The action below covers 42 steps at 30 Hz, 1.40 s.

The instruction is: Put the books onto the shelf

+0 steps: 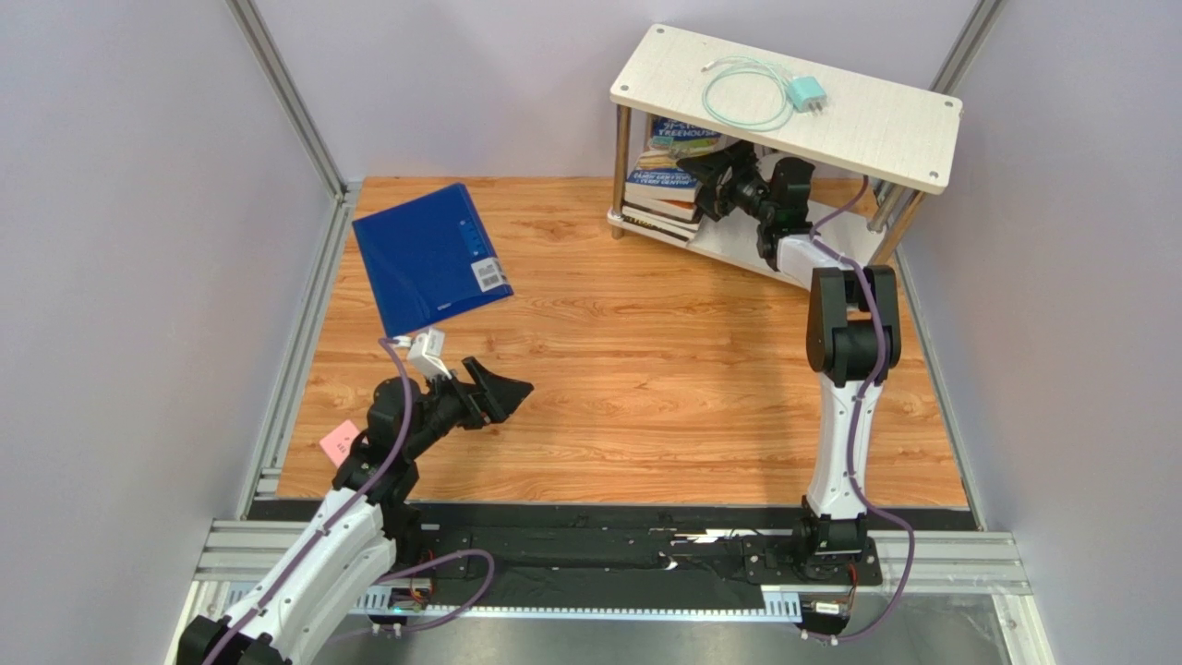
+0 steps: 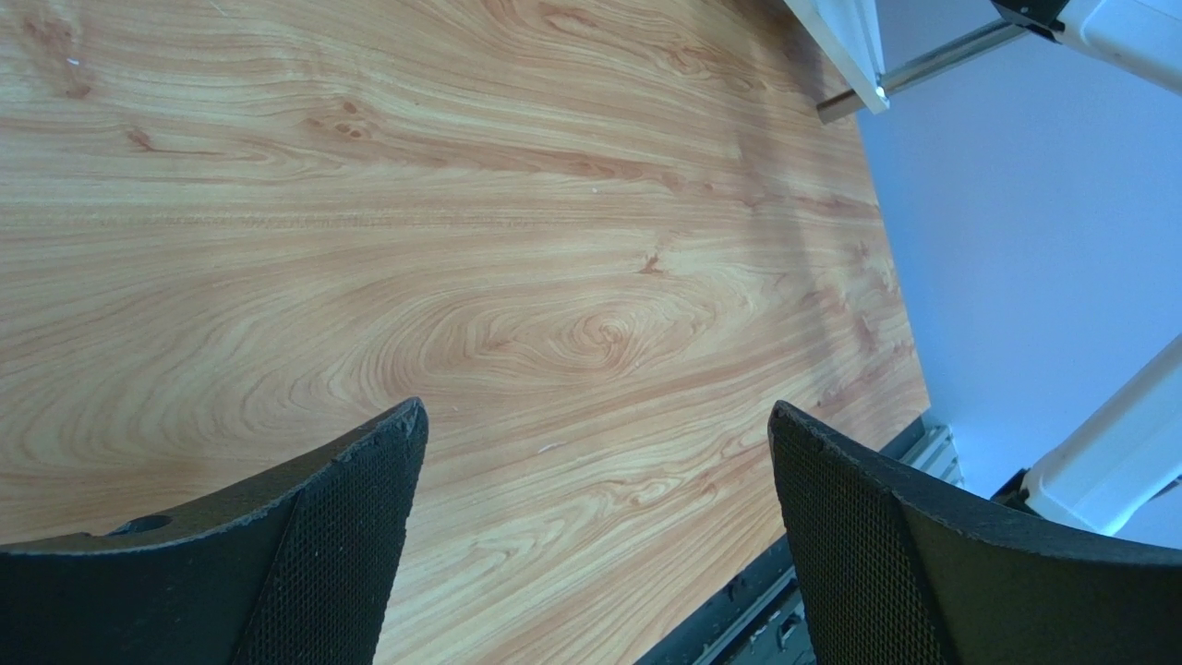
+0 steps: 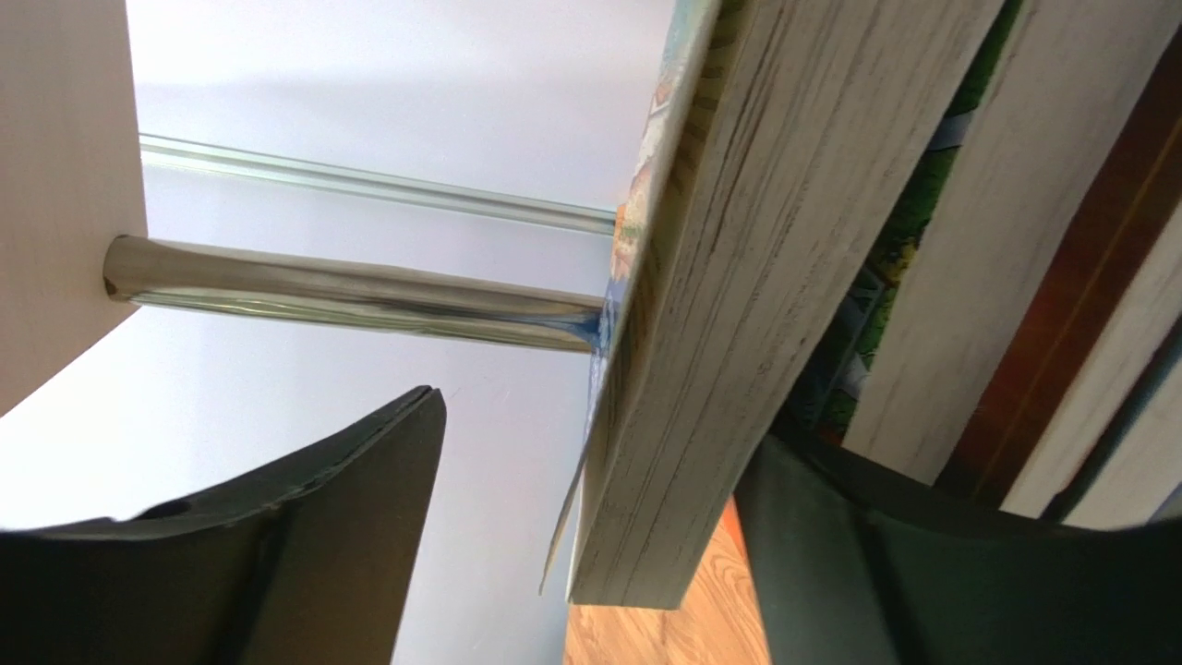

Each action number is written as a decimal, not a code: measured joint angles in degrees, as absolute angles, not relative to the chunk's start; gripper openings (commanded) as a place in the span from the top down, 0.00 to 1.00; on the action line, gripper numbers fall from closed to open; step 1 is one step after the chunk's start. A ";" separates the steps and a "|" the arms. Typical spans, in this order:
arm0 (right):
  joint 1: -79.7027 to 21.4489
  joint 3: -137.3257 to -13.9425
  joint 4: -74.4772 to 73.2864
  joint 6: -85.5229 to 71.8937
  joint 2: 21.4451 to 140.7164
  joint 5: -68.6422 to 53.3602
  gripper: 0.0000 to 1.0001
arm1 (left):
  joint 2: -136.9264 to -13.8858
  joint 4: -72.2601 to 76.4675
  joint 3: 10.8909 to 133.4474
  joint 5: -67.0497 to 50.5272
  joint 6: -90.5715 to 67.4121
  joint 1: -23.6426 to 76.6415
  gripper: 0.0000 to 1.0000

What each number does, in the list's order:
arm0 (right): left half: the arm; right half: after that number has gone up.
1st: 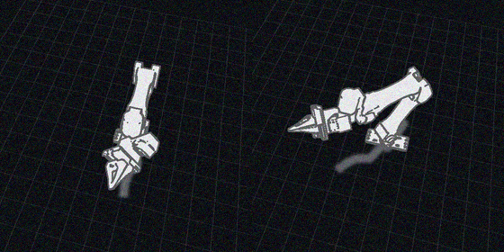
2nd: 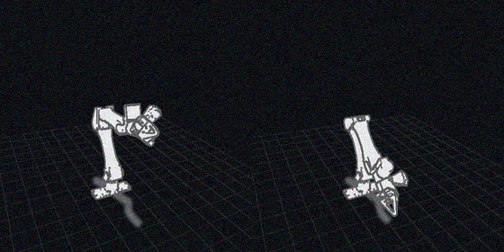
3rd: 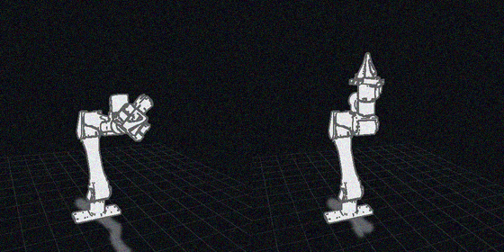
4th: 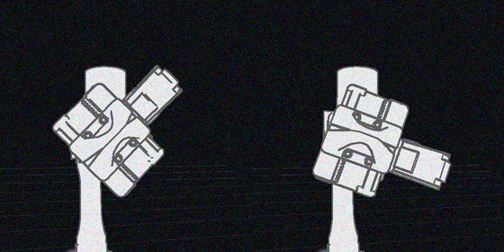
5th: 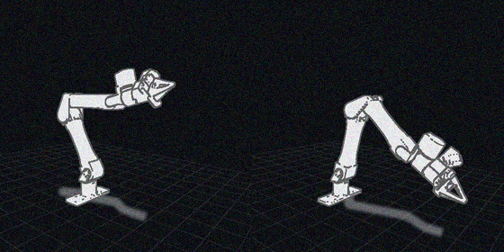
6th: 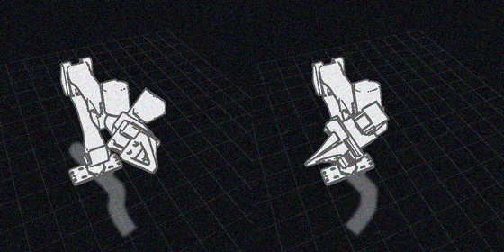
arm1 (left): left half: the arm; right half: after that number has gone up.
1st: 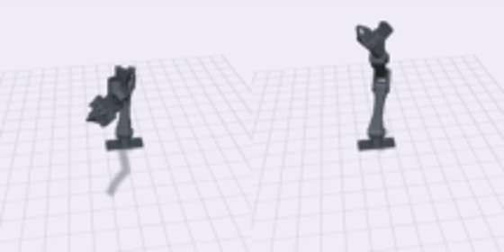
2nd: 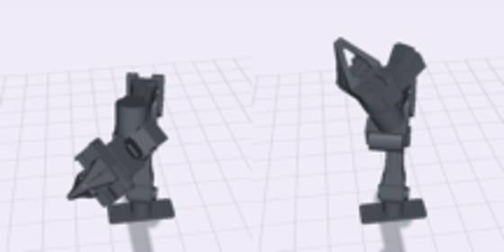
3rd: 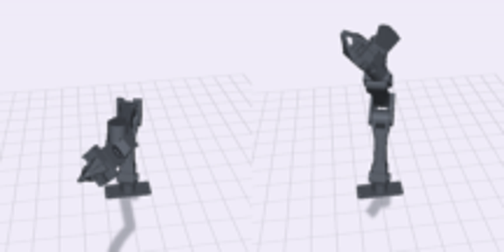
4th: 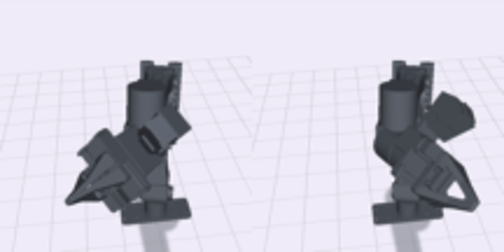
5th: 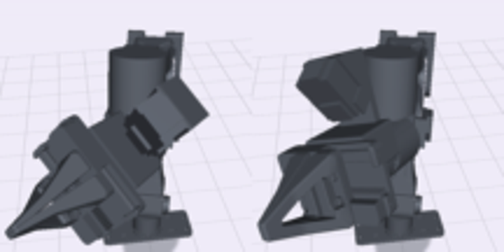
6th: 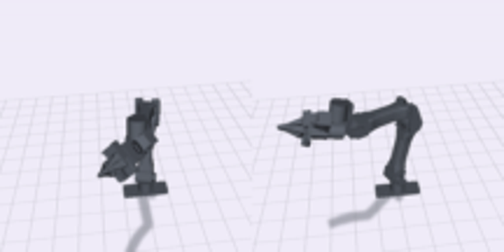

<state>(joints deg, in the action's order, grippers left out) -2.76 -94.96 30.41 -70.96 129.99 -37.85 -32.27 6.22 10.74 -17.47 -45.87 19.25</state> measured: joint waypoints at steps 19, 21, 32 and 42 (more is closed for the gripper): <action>-3.84 -80.79 0.93 -50.63 108.55 -27.31 0.00 | -28.62 -1.65 11.40 -16.08 -42.89 19.27 0.00; -3.84 -78.59 -3.22 -47.81 106.39 -25.65 0.00 | -29.23 -4.05 12.58 -15.29 -41.65 19.27 0.00; -5.76 -56.66 -22.20 -35.31 83.68 -8.16 0.00 | -43.27 -13.98 22.55 -11.03 -33.65 19.27 0.00; -14.09 -49.23 -33.10 -31.64 58.72 7.81 0.00 | -64.82 -19.49 41.36 -6.11 -27.27 19.27 0.00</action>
